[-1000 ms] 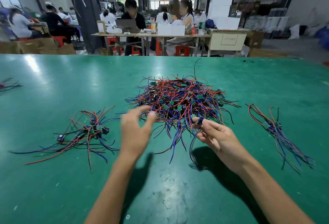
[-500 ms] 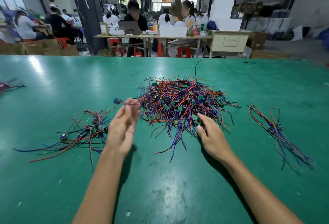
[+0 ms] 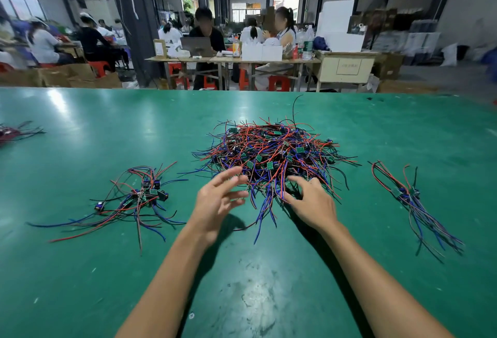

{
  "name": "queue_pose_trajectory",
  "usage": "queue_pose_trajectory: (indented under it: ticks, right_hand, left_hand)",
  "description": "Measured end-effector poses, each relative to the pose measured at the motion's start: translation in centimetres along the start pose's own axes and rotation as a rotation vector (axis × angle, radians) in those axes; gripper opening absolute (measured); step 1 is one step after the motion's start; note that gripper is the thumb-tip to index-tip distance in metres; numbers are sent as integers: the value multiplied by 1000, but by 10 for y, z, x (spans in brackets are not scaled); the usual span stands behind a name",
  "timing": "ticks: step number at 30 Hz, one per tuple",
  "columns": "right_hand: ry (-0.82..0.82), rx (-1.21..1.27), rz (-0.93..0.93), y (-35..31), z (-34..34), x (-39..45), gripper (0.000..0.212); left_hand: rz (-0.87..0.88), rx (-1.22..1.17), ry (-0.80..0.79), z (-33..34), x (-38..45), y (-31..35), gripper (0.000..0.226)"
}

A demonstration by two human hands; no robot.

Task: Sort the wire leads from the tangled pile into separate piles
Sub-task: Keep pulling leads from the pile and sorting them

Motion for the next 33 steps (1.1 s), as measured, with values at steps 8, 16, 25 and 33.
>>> queue_pose_trajectory:
  ticks: [8, 16, 25, 33]
  right_hand:
    - [361, 225, -39, 8, -27, -23, 21]
    - [472, 529, -198, -23, -57, -56, 19]
    - [-174, 1407, 36, -48, -34, -59, 31]
    - [-216, 1479, 343, -32, -24, -64, 29]
  left_hand:
    - [56, 327, 10, 15, -7, -16, 17]
    - [506, 807, -43, 49, -24, -9, 32]
    - [570, 718, -142, 61, -33, 2, 13]
    - [165, 347, -192, 52, -25, -9, 18]
Point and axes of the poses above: each hand's wrist, its own x-axis towards the middle knuckle, its own z-axis out of the palm, y = z × x, the point moved 7 cm from there along x, towards the middle knuckle, and after that the axes turned 5 degrees about -x, right-handed, at the moved point
